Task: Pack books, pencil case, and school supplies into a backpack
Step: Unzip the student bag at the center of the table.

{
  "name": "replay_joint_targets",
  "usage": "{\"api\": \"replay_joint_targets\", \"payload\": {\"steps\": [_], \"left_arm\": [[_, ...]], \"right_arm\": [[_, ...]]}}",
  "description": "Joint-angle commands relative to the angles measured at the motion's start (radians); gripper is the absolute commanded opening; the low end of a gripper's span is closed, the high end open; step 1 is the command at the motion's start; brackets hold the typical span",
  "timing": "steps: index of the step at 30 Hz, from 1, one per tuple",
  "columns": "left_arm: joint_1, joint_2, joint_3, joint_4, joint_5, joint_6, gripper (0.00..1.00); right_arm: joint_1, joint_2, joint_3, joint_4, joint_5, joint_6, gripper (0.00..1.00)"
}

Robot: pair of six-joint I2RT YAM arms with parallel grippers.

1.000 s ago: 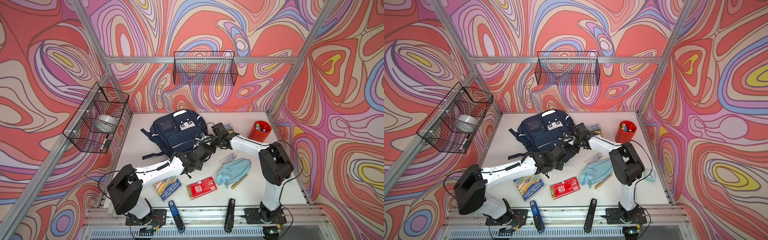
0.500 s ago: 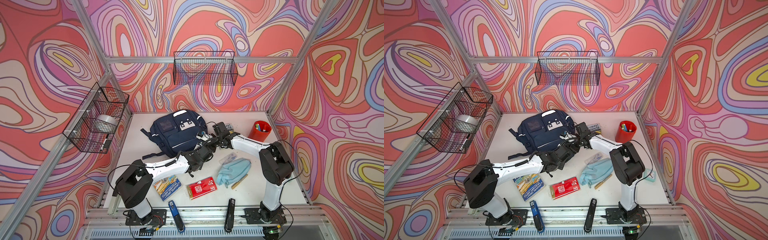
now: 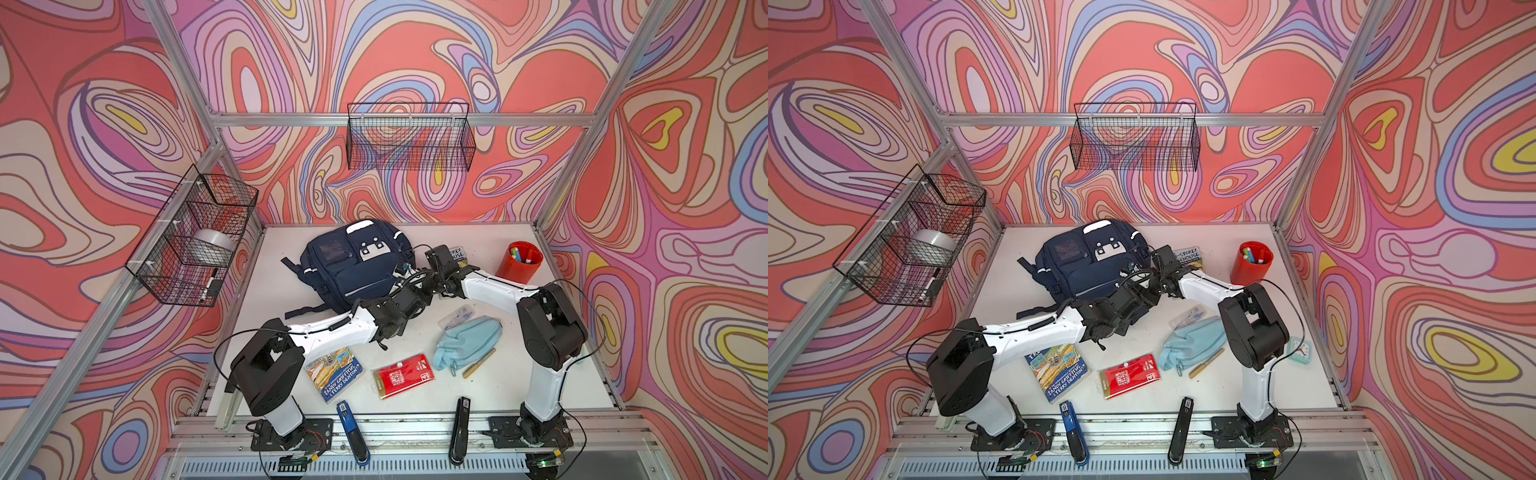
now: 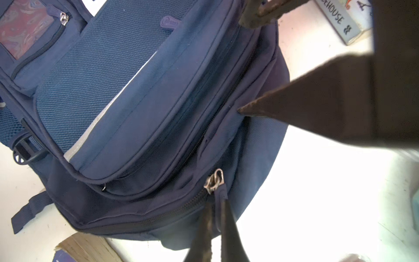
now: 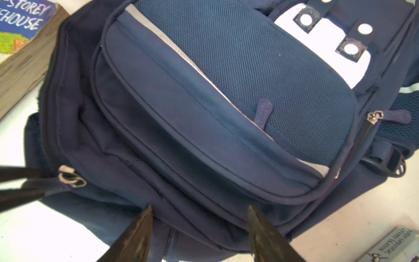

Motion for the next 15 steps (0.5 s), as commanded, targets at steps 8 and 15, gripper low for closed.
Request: {"api": "replay_joint_targets", "payload": {"steps": [8, 15], "left_arm": [[0.001, 0.052, -0.017, 0.054, 0.059, -0.026, 0.28], [0.002, 0.14, 0.028, 0.008, -0.016, -0.007, 0.12]], "right_arm": [[-0.016, 0.025, -0.014, 0.007, -0.005, 0.028, 0.68], [-0.015, 0.03, -0.009, 0.005, -0.025, 0.044, 0.68]]}}
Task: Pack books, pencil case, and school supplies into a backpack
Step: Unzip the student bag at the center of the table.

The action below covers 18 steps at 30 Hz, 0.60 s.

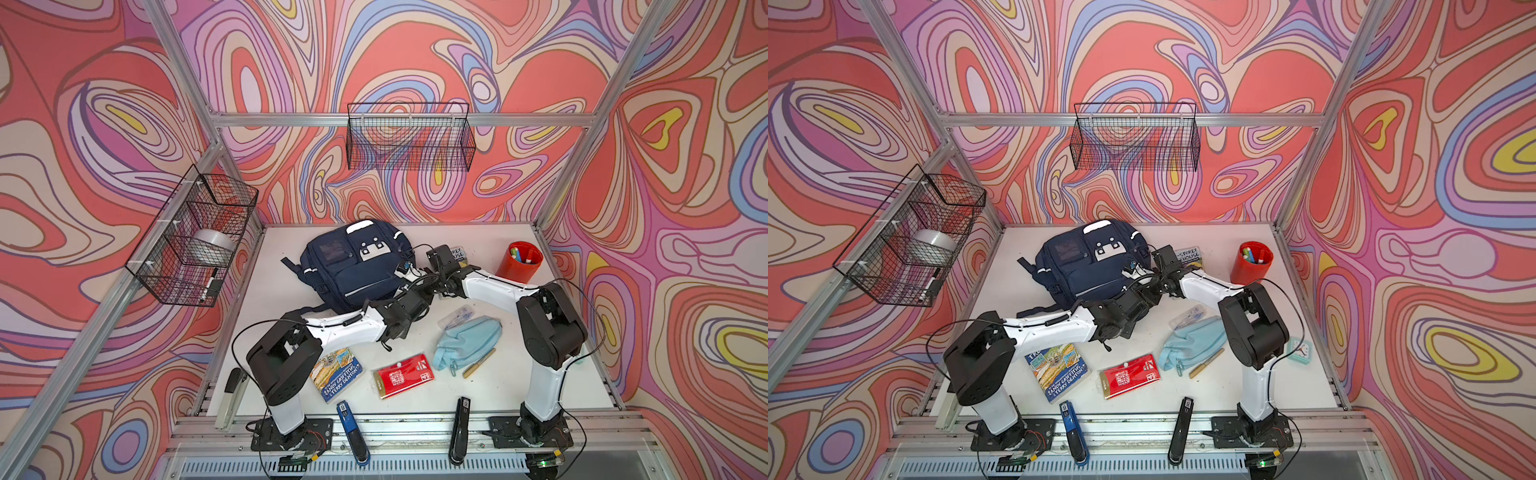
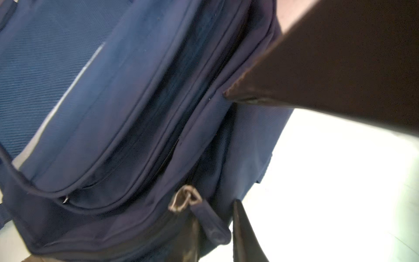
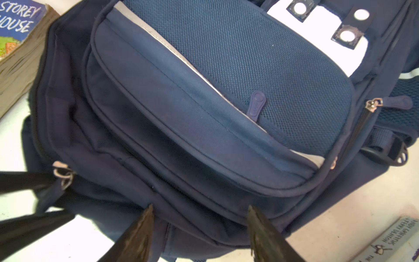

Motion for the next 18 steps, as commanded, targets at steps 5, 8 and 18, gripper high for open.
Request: {"api": "replay_joint_targets", "payload": {"steps": [5, 8, 18], "left_arm": [[0.003, -0.041, 0.005, -0.021, 0.007, -0.008, 0.0], [0.018, -0.104, 0.01, -0.024, 0.064, -0.006, 0.0], [0.118, -0.2, -0.103, 0.088, 0.326, -0.022, 0.0]], "right_arm": [[-0.005, 0.033, 0.005, -0.013, -0.008, 0.008, 0.67], [-0.005, 0.035, -0.004, 0.002, 0.015, -0.007, 0.67], [0.01, 0.042, -0.06, 0.138, 0.019, -0.095, 0.77]]}}
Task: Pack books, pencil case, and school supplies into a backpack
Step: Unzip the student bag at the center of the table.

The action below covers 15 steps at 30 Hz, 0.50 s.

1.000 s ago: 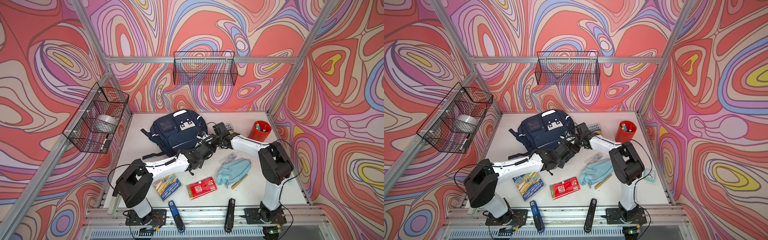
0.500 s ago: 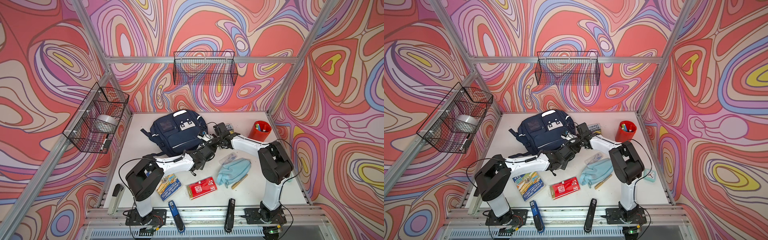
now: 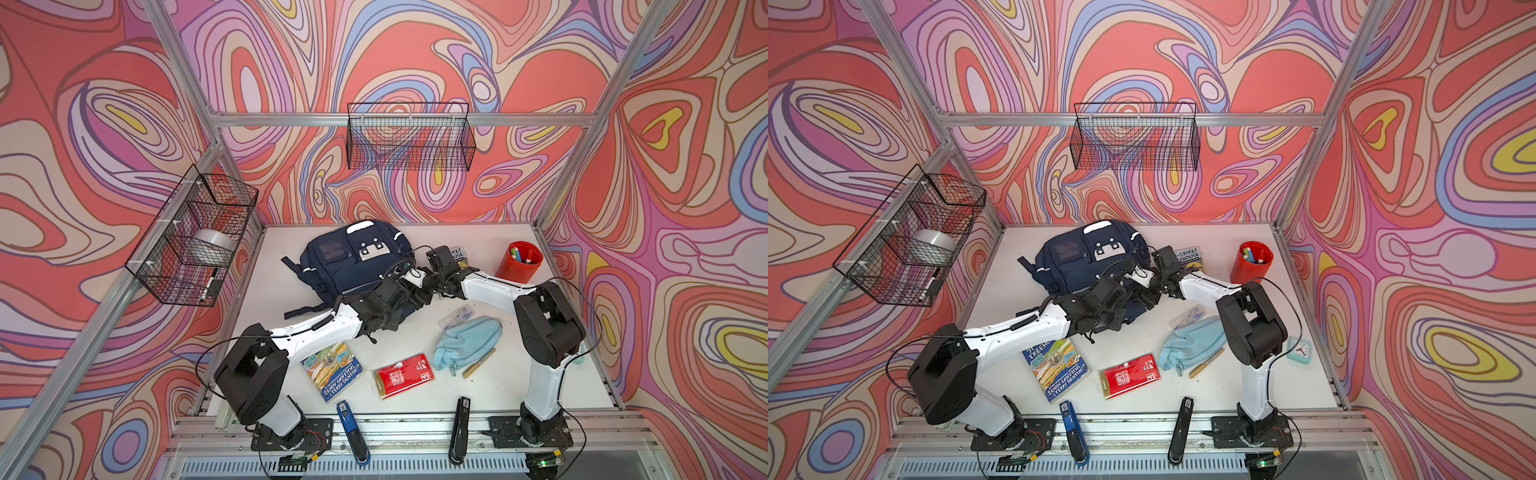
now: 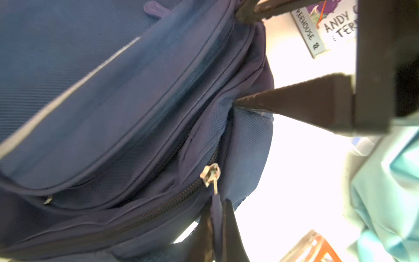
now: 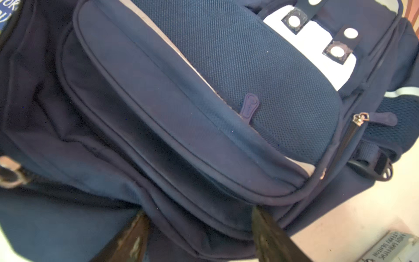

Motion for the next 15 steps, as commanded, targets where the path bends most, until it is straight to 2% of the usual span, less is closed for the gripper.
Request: {"api": "replay_joint_targets", "payload": {"steps": [1, 5, 6, 11, 15], "left_arm": [[0.002, 0.005, -0.028, 0.062, 0.071, -0.023, 0.03], [0.012, 0.001, -0.076, 0.109, 0.049, -0.04, 0.24], [0.012, -0.001, -0.085, 0.118, 0.032, -0.041, 0.25], [0.016, 0.021, -0.079, 0.15, 0.031, -0.04, 0.24], [0.018, 0.055, -0.054, 0.142, 0.001, -0.053, 0.12]], "right_arm": [[0.01, 0.031, -0.039, 0.065, 0.032, -0.05, 0.78], [0.018, 0.039, -0.058, 0.086, 0.051, -0.088, 0.78], [0.018, 0.044, -0.049, 0.069, 0.055, -0.085, 0.78], [0.019, 0.051, -0.034, 0.039, 0.057, -0.067, 0.77], [0.019, 0.038, -0.045, 0.046, 0.055, -0.064, 0.76]]}}
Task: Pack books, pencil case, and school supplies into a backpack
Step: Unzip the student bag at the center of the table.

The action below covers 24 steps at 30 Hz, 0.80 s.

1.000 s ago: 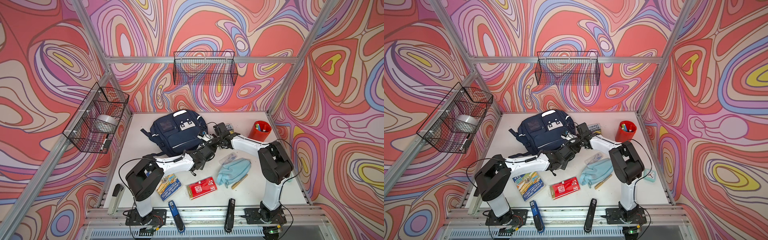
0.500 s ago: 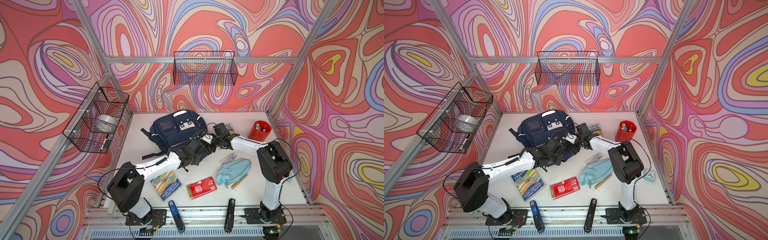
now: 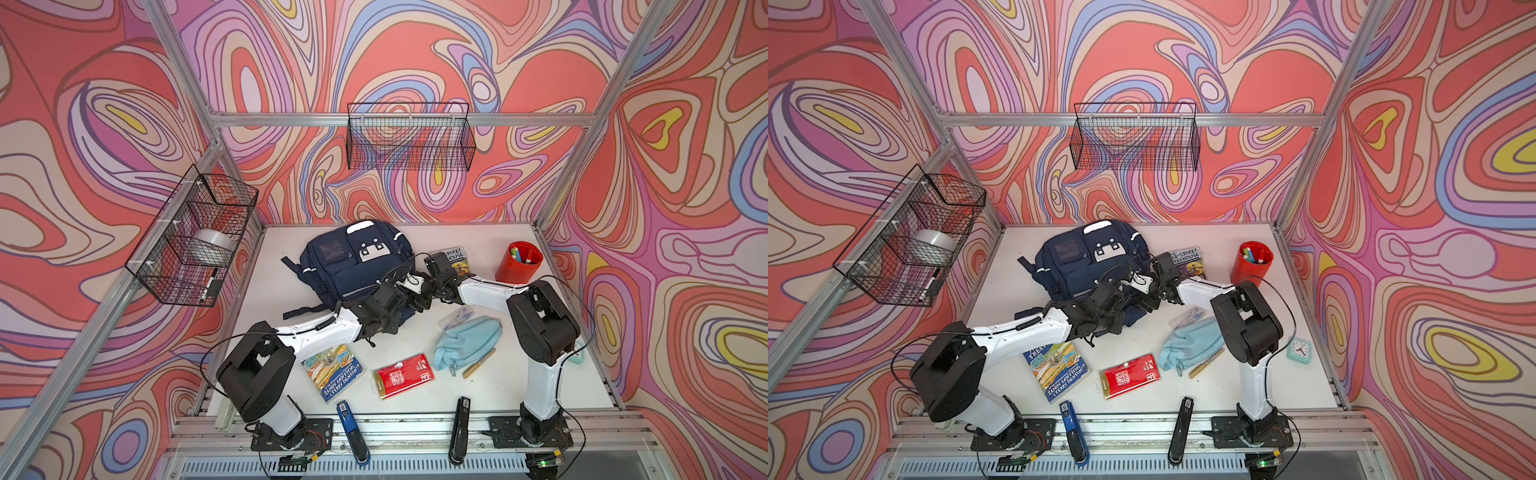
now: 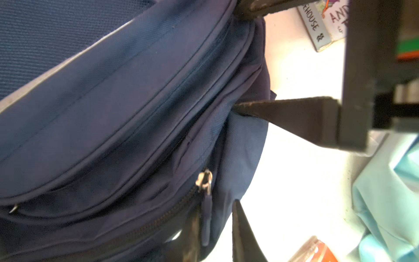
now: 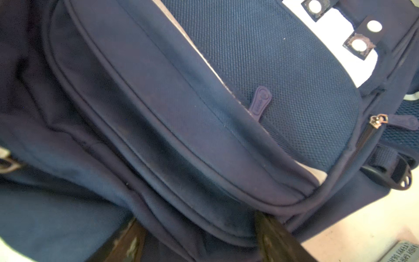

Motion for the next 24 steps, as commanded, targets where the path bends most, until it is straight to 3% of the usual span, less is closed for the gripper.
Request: {"api": "replay_joint_targets", "payload": {"steps": [1, 4, 12, 19, 22, 24], "left_arm": [[0.013, 0.026, 0.013, 0.04, -0.02, -0.024, 0.08], [0.03, 0.021, 0.016, 0.039, -0.017, -0.031, 0.01], [0.063, -0.048, 0.001, 0.068, 0.09, -0.067, 0.0], [0.085, -0.011, -0.009, 0.084, 0.096, -0.057, 0.05], [0.086, -0.009, -0.028, 0.12, 0.109, -0.077, 0.15], [0.086, -0.014, -0.042, 0.145, 0.098, -0.082, 0.12]], "right_arm": [[0.007, 0.004, -0.005, -0.02, 0.016, -0.005, 0.76], [0.006, 0.004, 0.0, -0.04, 0.02, -0.018, 0.74], [0.015, 0.016, -0.011, -0.016, 0.024, -0.069, 0.75], [0.042, 0.033, -0.052, 0.116, 0.069, -0.11, 0.79], [0.043, 0.041, -0.057, 0.141, 0.078, -0.121, 0.79], [0.045, 0.044, -0.053, 0.137, 0.078, -0.124, 0.79]]}}
